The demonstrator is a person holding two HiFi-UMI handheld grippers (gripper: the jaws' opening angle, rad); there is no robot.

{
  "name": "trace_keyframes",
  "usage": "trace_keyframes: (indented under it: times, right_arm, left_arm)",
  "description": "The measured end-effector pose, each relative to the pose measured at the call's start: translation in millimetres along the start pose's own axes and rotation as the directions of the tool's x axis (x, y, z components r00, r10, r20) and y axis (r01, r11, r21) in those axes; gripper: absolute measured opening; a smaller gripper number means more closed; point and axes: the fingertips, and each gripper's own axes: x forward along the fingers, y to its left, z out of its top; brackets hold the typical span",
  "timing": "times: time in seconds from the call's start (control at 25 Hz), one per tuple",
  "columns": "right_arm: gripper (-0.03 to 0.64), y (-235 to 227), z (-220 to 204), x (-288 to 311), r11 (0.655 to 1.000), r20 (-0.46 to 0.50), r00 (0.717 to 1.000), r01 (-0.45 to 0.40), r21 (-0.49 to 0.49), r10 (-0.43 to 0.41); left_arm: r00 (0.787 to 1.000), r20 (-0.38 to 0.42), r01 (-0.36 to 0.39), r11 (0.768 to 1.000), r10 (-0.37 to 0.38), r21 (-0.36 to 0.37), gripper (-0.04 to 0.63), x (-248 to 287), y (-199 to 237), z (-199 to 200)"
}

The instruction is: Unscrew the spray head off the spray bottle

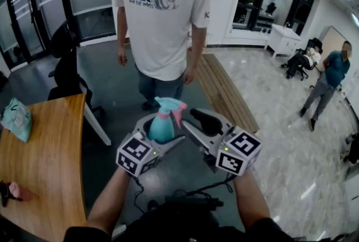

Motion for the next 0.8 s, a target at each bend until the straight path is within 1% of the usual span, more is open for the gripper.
trace_keyframes:
  times: [0.12,0.24,0.32,0.4,0.48,0.6,0.8]
  right_arm:
    - [0.179,-3,5,-7,1.000,0.014,1.000,0.008,0.002,-0.008]
    - [0.178,17,16,-8,0.999,0.034,0.998,-0.052,-0.011,0.052]
    - [0.178,35,17,-2,0.994,0.021,0.994,-0.102,-0.024,0.103]
    - [0.178,46,11,6,0.991,-0.009,0.992,-0.129,-0.024,0.129]
    - [0.178,48,4,12,0.993,-0.037,0.992,-0.118,-0.020,0.117]
    - [0.178,42,-2,17,0.998,-0.069,0.996,-0.063,-0.022,0.062]
    - [0.178,33,0,23,1.000,-0.075,0.997,0.008,-0.023,-0.009]
  left_arm:
    - [1.000,-0.011,-0.018,1.000,0.018,0.000,0.425,1,3,-1]
    - [0.997,-0.031,-0.064,0.998,0.065,0.016,0.425,5,10,-3]
    - [0.995,-0.041,-0.090,0.996,0.091,0.026,0.425,6,12,-5]
    - [0.993,-0.044,-0.111,0.993,0.113,0.035,0.425,6,13,-5]
    - [0.990,-0.041,-0.135,0.990,0.137,0.047,0.425,6,13,-3]
    - [0.987,-0.021,-0.160,0.985,0.161,0.062,0.425,5,12,2]
    - [0.988,0.020,-0.151,0.986,0.150,0.068,0.425,4,5,13]
